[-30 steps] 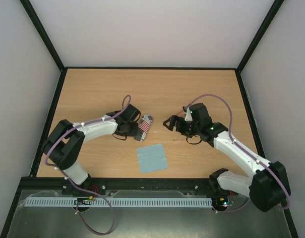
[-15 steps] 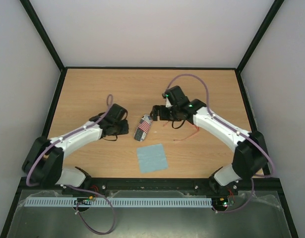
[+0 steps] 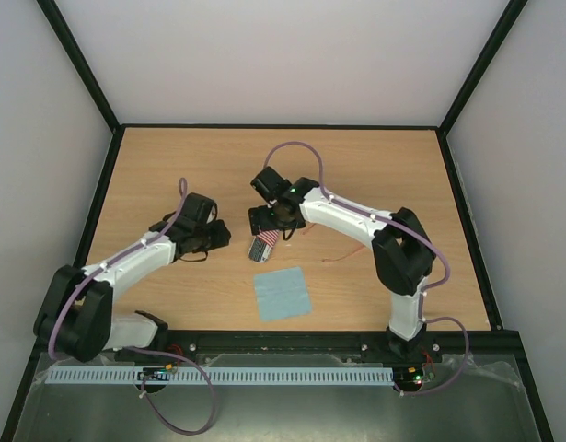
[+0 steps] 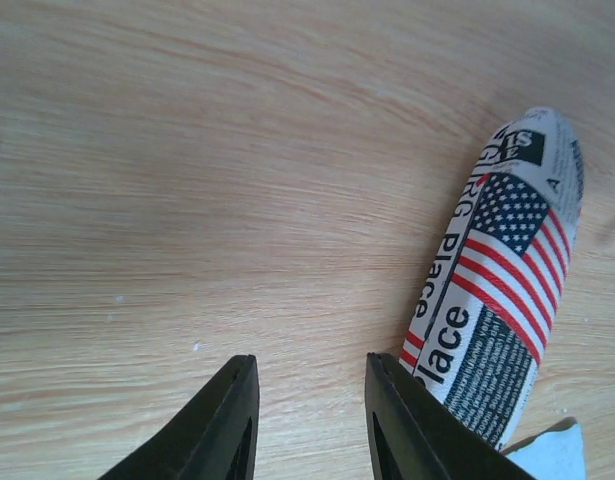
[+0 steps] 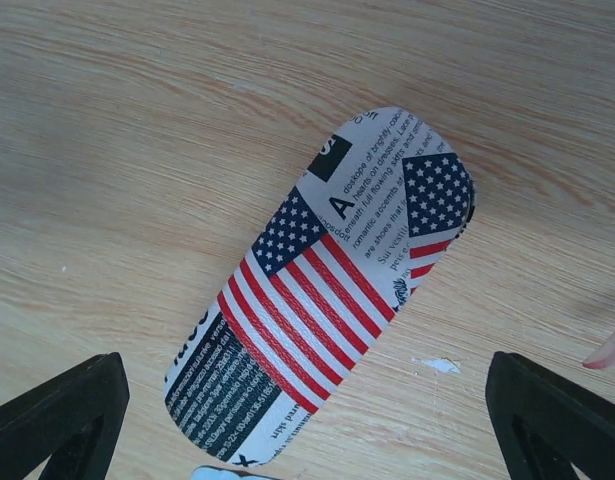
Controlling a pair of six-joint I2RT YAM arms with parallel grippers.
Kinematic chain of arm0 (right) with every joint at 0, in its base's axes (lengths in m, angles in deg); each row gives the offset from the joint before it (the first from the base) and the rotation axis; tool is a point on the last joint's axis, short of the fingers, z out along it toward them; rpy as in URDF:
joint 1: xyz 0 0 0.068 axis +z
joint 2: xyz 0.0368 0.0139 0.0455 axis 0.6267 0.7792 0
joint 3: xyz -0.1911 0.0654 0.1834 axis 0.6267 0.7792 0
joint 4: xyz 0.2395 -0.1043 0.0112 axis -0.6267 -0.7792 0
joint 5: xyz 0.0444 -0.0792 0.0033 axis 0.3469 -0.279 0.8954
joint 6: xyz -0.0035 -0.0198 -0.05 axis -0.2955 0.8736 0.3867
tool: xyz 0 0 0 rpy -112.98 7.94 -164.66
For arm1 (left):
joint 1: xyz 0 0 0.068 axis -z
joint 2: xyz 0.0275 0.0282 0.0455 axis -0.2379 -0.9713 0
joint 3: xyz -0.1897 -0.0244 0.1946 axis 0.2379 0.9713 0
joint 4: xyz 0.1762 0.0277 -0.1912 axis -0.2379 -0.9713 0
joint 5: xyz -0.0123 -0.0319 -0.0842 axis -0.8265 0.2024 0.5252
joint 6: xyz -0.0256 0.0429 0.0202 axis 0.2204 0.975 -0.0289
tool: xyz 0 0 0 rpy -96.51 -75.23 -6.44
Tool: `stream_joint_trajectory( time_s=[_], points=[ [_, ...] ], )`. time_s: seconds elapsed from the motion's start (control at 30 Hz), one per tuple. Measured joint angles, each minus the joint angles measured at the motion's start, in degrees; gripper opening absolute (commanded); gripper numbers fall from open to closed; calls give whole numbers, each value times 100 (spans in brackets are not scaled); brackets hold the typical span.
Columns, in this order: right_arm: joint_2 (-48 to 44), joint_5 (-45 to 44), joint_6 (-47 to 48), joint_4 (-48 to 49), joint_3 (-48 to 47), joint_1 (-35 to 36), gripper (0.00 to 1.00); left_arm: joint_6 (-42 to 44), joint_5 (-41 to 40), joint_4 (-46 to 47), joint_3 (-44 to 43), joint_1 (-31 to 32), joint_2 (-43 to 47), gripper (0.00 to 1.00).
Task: Organize the sunglasses
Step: Adjust the sunglasses case at the center of the board.
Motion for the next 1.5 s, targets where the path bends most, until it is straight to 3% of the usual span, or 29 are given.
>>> stream_joint_trajectory(
  time_s=[0.17, 0.4, 0.73, 0.87, 1.07, 1.27, 1.33, 1.43, 1.5],
  points=[
    [11, -409, -162, -170, -66, 87, 99, -192, 273, 516, 149, 157, -481, 29],
    [-385, -509, -295, -238, 173, -68, 99, -481, 402, 1211, 136, 898, -1213, 26],
    [-411, -302, -219, -190, 509, -249, 99, -667, 315, 1362, 133, 1235, -1209, 27],
    [-181, -214, 72, -133, 398, -245, 99, -651, 188, 1176, 166, 1119, -734, 28],
    [28, -118, 662, -79, 328, -210, 99, -470, 179, 815, 308, 297, 179, 32],
    [122, -166, 940, -57, 269, -157, 99, -275, 249, 527, 402, -186, 481, 34],
    [122, -308, 905, -59, 267, -160, 89, -240, 302, 490, 435, -221, 481, 38],
    [122, -603, 809, -66, 260, -201, 62, -197, 400, 470, 470, -225, 433, 54],
    [131, -822, 710, -90, 251, -280, 54, -162, 463, 472, 470, -225, 385, 67]
  ],
)
